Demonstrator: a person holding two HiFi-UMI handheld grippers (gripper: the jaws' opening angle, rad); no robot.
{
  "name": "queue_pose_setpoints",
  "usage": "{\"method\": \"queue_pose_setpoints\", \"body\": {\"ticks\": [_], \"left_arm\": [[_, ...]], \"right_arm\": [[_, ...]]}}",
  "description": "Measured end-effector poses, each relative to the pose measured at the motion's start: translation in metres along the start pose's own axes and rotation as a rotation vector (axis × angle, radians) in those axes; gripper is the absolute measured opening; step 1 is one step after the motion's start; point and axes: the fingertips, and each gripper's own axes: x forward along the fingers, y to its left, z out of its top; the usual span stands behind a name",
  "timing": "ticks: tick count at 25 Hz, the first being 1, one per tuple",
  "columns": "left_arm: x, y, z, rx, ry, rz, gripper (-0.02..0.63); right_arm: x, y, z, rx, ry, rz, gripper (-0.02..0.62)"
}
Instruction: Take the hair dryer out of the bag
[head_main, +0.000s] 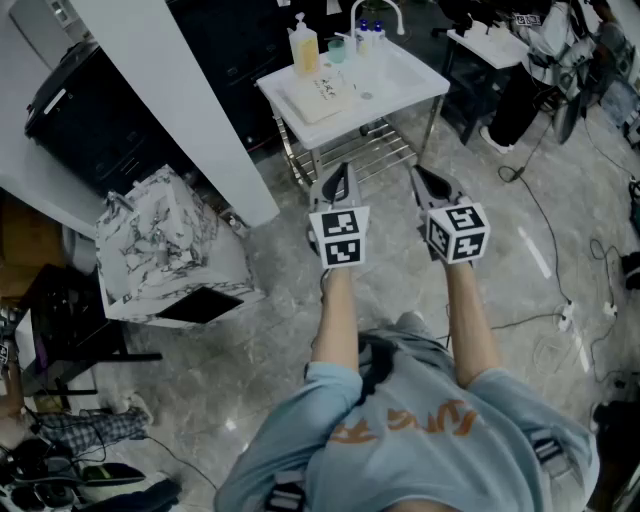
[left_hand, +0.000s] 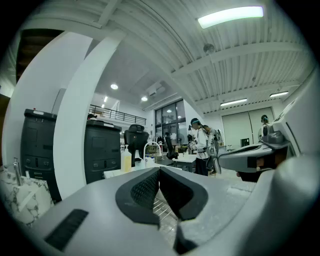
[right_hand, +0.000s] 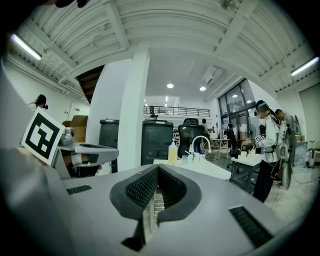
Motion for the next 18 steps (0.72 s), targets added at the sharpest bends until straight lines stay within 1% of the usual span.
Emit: {"method": "queue_pose_setpoints", "body": {"ticks": [4, 8, 14, 18], "left_arm": [[0.008, 0.014, -0.010, -0.009, 0.025, 0.000, 0.003], [0.018, 0.020, -0.015, -0.027, 0.036, -0.013, 0.003], [0.038, 0.032, -0.016, -0.063, 0.043, -0.017, 0.003], [0.053, 0.040, -0.013, -0.084, 0.043, -0.019, 0.003]], "right_arm": [[0.009, 0.005, -0.009, -0.003, 0.007, 0.001, -0.005], [0.018, -0.003, -0.007, 0.042, -0.007, -0.012, -0.003], [0.037, -0.009, -0.007, 0.020, 0.034, -0.001, -0.003], [0.048, -0.014, -0.003, 0.000, 0.043, 0.013, -0.003]]}}
